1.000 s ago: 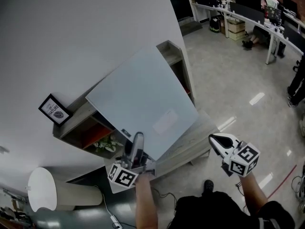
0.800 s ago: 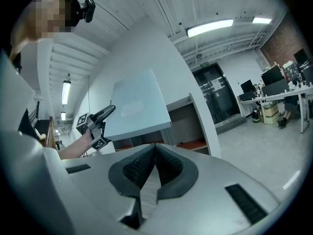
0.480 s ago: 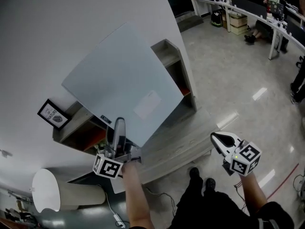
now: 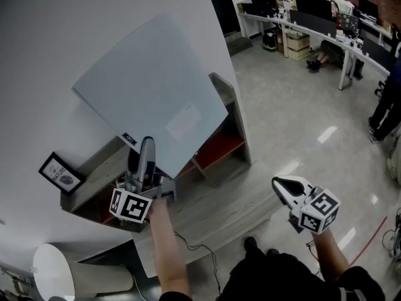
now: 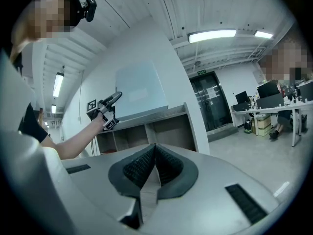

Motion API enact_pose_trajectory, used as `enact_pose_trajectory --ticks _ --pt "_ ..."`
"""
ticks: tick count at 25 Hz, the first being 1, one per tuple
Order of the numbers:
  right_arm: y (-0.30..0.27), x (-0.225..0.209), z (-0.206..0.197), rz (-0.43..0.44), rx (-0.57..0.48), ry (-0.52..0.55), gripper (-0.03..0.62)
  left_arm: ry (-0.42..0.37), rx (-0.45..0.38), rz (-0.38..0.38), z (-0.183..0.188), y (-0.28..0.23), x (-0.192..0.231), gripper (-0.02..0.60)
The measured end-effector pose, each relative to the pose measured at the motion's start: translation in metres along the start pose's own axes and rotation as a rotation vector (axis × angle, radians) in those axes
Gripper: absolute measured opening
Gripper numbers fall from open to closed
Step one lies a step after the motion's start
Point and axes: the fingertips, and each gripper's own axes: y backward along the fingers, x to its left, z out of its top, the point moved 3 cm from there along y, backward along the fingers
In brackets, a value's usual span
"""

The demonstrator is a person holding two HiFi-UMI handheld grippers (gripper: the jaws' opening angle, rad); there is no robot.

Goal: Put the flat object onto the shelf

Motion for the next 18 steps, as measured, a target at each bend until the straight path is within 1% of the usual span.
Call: enact_pose_trajectory --ticks 5,10,18 --pt "-0.019 -0.007 0.004 -0.04 -0.007 0.003 0.012 -0.039 0.012 -0.029 -0.003 -0.029 0.024 0.276" --pt "-0.034 -0.01 0.003 -0.077 -0.012 0.006 0.012 -0.054 0.029 -0.029 -0.019 -0.048 0.048 0.276" --pt "-0.049 -0.013 -0.003 -0.139 -0.012 0.004 0.012 -0.093 0.044 -0.02 -0.039 -0.073 0.069 0.278"
